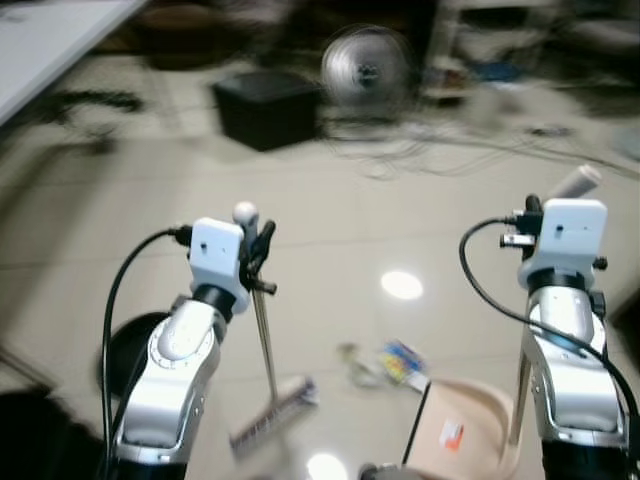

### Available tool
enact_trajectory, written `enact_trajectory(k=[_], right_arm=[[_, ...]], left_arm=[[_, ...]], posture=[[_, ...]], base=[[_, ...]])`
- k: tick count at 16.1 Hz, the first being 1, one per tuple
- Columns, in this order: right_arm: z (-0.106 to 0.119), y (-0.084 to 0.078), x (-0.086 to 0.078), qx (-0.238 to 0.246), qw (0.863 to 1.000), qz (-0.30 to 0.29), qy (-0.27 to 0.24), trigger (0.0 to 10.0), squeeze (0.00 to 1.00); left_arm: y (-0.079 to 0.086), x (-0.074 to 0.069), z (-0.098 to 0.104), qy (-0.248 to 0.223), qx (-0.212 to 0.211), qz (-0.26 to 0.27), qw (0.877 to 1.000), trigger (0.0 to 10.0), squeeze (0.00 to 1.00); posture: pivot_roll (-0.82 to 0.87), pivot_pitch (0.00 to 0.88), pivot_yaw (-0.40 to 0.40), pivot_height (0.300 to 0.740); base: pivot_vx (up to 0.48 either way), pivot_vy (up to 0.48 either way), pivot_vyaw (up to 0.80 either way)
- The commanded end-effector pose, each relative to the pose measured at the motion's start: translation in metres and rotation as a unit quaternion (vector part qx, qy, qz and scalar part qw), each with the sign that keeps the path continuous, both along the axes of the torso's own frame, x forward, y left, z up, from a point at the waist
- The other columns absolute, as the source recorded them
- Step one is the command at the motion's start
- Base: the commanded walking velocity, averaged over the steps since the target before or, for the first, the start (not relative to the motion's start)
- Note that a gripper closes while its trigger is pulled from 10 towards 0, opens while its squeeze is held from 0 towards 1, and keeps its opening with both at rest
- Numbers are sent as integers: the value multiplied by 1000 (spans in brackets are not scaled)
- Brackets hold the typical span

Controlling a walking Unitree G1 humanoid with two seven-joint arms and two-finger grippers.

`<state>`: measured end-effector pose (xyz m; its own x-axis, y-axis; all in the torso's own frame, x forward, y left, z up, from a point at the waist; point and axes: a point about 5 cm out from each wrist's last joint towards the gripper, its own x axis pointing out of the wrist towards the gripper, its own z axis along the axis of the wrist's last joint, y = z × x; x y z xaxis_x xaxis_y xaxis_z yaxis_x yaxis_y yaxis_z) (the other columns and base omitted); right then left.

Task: Sweep floor

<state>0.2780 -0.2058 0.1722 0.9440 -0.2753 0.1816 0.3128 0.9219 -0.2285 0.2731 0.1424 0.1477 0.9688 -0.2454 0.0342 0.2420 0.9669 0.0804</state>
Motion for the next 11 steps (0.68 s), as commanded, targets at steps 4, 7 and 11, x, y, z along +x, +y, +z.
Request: enact_trajectory(k=[4, 7, 11], right_arm=[[10, 5, -2, 4, 1000, 23, -21, 10000, 0], [12, 8, -3, 3, 999, 38, -20, 10000, 0], [10, 8, -5, 9, 999, 39, -19, 10000, 0]], left_arm=[[1, 4, 9, -26, 3, 2, 1000, 10000, 0], [-1, 9, 11, -29, 9, -4, 1000, 10000, 0], [-1, 9, 11, -30, 11, -8, 999, 10000, 0]], posture=[[-13, 29, 59, 740], [-13, 22, 61, 740], [-10, 13, 60, 740]], base=[[0, 133, -366], [0, 345, 0], [0, 369, 0]])
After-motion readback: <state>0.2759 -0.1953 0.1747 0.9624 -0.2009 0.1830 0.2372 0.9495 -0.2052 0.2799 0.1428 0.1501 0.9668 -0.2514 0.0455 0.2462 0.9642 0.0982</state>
